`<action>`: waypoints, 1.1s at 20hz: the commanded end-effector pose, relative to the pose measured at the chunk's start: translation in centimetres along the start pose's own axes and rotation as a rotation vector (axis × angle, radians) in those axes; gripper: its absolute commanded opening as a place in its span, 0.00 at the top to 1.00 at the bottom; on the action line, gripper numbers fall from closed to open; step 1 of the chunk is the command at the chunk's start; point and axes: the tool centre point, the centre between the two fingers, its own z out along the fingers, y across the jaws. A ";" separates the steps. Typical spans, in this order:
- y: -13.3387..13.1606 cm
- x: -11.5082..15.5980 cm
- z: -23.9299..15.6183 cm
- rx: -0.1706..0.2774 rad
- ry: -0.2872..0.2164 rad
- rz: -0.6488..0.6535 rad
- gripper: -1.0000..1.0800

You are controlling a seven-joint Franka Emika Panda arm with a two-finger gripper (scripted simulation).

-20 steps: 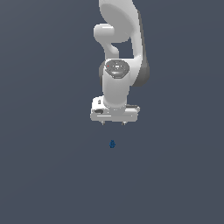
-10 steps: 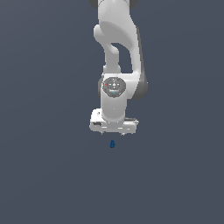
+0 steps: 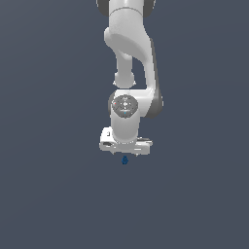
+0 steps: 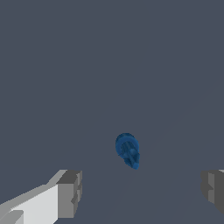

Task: Pick up the object and move it to a goal position.

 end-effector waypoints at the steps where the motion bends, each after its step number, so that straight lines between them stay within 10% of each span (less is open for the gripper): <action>1: 0.0 0.0 0.0 0.000 0.001 0.000 0.04; 18: 0.0 0.1 5.1 0.001 0.002 0.002 0.04; 19: 0.0 0.1 5.1 0.001 0.002 0.002 1.00; 22: 0.0 0.1 5.1 0.001 0.002 0.002 1.00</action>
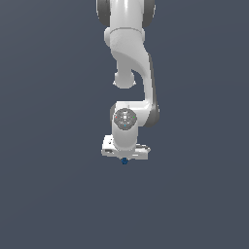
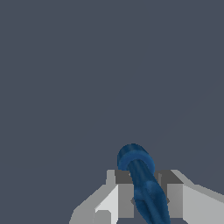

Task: Pick up the object and move it to a goal position.

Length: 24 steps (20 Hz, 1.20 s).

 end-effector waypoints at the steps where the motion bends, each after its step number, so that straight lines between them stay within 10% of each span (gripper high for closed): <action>1: 0.0 0.0 0.0 0.000 0.000 0.000 1.00; 13: 0.2 0.1 -1.3 0.000 0.000 0.000 1.00; 24: 1.3 0.8 -10.1 0.000 0.000 0.000 1.00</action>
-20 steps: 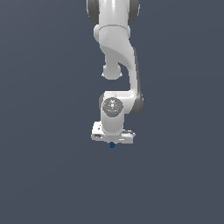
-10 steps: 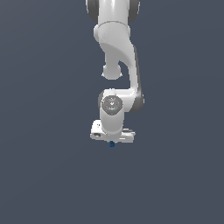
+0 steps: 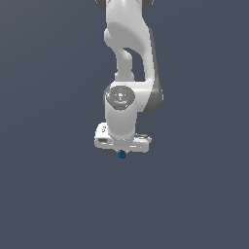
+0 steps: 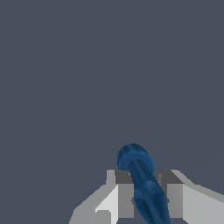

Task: Pick up the object and move it to a goal position.

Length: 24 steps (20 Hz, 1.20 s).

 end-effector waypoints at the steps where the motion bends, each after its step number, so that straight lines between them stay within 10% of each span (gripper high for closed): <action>1: 0.3 0.2 -2.8 0.000 0.001 0.000 1.00; 24: 3.2 2.8 -25.8 0.000 0.001 0.000 1.00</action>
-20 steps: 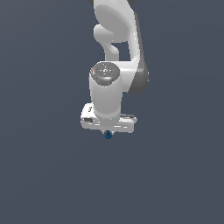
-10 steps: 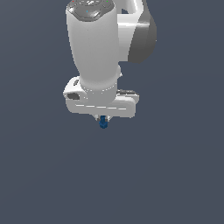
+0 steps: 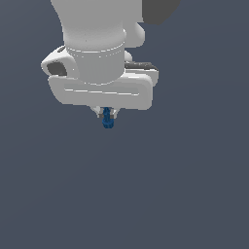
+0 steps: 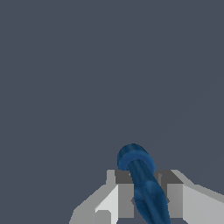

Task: Pick up the object and move it to a goal position.

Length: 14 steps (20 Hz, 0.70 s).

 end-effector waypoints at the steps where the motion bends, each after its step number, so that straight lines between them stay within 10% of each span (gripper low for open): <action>1: 0.2 0.2 -1.6 0.000 -0.001 0.000 1.00; 14: 0.6 0.9 -5.0 0.000 -0.001 0.000 1.00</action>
